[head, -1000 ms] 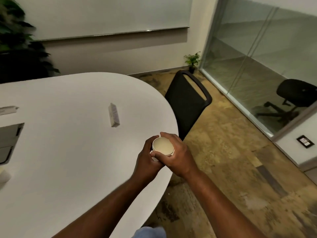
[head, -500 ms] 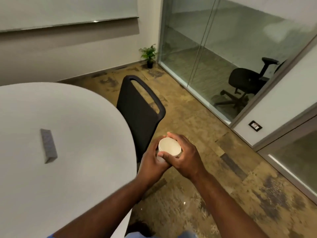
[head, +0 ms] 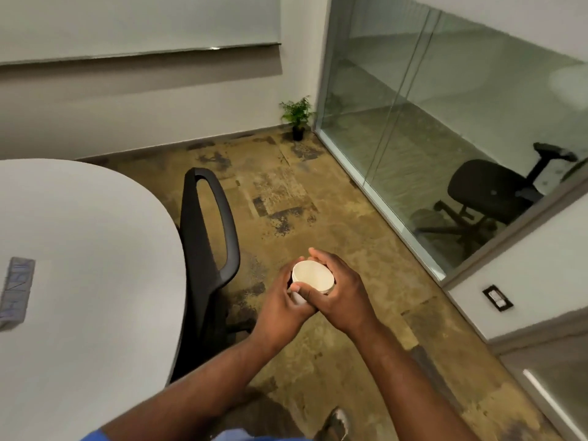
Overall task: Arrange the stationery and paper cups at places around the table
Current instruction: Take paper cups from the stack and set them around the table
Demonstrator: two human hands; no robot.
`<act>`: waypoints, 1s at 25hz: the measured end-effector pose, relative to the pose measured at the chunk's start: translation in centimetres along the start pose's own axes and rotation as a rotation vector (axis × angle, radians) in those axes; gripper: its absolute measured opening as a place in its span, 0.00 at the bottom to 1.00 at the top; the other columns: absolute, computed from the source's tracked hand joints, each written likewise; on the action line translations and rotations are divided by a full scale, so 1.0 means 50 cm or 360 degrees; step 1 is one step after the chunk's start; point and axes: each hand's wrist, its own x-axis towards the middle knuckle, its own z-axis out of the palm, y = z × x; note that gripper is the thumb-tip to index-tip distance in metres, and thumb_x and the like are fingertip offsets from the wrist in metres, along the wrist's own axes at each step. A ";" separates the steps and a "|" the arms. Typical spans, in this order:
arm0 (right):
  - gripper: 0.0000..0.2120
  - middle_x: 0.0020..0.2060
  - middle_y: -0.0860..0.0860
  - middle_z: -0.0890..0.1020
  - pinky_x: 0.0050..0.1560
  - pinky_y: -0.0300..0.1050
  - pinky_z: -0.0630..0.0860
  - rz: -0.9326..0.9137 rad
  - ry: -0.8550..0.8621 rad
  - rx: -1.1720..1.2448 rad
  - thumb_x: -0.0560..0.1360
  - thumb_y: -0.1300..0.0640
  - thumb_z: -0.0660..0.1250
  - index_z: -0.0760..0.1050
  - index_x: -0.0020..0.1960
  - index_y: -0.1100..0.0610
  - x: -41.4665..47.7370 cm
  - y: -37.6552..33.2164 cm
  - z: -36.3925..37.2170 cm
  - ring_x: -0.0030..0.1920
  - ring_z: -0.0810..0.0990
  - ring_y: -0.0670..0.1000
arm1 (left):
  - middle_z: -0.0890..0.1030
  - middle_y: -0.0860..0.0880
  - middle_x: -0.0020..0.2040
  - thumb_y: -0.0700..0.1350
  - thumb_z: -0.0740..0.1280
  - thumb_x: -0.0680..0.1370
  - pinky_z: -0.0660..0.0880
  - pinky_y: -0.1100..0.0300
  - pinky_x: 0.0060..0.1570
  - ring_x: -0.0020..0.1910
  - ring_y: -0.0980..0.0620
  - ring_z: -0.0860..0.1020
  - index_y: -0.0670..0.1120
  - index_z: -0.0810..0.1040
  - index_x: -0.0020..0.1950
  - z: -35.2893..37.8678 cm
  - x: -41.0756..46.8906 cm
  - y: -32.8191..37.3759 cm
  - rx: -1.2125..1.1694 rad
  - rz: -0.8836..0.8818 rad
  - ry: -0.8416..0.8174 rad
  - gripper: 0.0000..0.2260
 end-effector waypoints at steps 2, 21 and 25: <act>0.37 0.62 0.42 0.80 0.60 0.39 0.76 -0.0061 -0.0087 0.0007 0.66 0.32 0.76 0.74 0.71 0.47 0.067 0.038 -0.068 0.62 0.78 0.40 | 0.81 0.60 0.61 0.48 0.76 0.69 0.77 0.67 0.53 0.60 0.58 0.81 0.58 0.73 0.70 0.066 0.055 0.026 -0.0026 0.0005 0.0109 0.30; 0.35 0.61 0.41 0.79 0.56 0.31 0.73 -0.0490 -0.0621 0.0012 0.69 0.33 0.75 0.73 0.71 0.46 0.844 0.199 -0.037 0.58 0.76 0.39 | 0.81 0.59 0.61 0.47 0.77 0.72 0.79 0.64 0.52 0.60 0.57 0.81 0.60 0.72 0.69 0.061 0.737 -0.037 -0.0097 -0.0088 0.0846 0.29; 0.35 0.61 0.40 0.78 0.56 0.27 0.70 -0.0615 -0.0760 0.0049 0.70 0.33 0.73 0.72 0.71 0.46 1.013 0.195 0.025 0.59 0.76 0.38 | 0.79 0.63 0.61 0.46 0.78 0.72 0.78 0.68 0.51 0.60 0.61 0.80 0.64 0.71 0.69 -0.004 0.876 -0.042 0.0017 -0.0109 0.1020 0.29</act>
